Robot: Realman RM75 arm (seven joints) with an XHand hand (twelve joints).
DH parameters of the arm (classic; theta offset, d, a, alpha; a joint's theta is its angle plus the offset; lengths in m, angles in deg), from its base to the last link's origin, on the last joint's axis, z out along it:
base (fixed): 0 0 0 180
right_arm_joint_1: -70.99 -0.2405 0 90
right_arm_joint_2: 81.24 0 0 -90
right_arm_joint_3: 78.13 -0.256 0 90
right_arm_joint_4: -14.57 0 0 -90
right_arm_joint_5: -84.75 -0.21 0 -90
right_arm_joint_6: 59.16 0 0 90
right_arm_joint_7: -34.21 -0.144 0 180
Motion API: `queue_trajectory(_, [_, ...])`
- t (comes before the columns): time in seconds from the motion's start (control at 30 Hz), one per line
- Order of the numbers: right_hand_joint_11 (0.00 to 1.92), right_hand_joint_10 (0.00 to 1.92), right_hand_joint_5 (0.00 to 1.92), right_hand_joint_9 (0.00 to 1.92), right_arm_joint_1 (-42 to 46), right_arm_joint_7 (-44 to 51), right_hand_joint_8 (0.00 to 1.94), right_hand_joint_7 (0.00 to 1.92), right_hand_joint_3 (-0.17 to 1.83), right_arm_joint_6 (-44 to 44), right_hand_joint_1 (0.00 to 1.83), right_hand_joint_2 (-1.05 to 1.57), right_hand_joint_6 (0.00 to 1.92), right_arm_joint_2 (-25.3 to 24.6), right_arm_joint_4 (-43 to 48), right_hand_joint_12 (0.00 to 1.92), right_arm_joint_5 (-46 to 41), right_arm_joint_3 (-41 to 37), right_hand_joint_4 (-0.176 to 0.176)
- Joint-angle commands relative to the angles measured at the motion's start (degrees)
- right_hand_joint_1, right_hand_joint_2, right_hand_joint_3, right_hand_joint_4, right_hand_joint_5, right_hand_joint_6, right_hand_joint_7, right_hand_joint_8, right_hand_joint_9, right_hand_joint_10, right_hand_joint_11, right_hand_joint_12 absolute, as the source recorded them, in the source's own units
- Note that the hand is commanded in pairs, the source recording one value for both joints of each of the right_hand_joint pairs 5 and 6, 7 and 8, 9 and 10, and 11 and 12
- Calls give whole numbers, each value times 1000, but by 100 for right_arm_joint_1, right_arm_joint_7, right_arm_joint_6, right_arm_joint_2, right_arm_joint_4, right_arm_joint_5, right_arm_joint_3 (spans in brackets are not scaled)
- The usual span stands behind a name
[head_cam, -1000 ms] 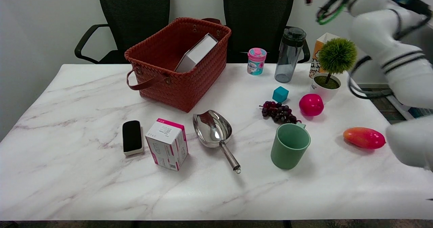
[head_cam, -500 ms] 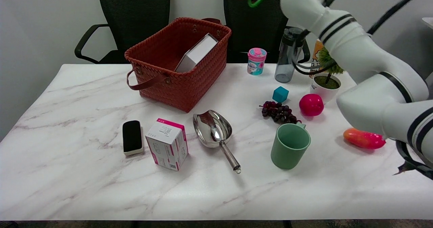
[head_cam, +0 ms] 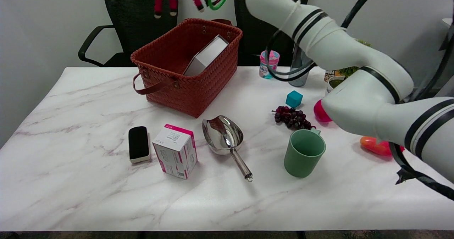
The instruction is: Place the flexible tripod into the brown storage basket.
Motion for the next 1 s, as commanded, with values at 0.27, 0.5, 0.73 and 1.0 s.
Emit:
queue_trajectory(0.27, [1156, 1486, 1252, 1486, 282, 1015, 1590, 1590, 544, -134, 1210, 1369, 1252, -1258, -2161, 1156, -2295, 178, 0])
queue_trajectory(0.5, [1197, 1522, 1288, 1522, 214, 1185, 1619, 1619, 513, -400, 1181, 1453, 1288, -1508, -2803, 1197, -2498, 174, 0])
queue_trajectory(0.73, [1213, 1529, 1309, 1529, 10, 1239, 1632, 1632, 509, -490, 1156, 1507, 1309, -1663, -3182, 1213, -2498, -42, 0])
queue_trajectory(1.0, [1210, 1526, 1307, 1526, -190, 1185, 1630, 1630, 515, -1041, 1156, 1505, 1307, -1636, -3639, 1210, -2501, -236, 0])
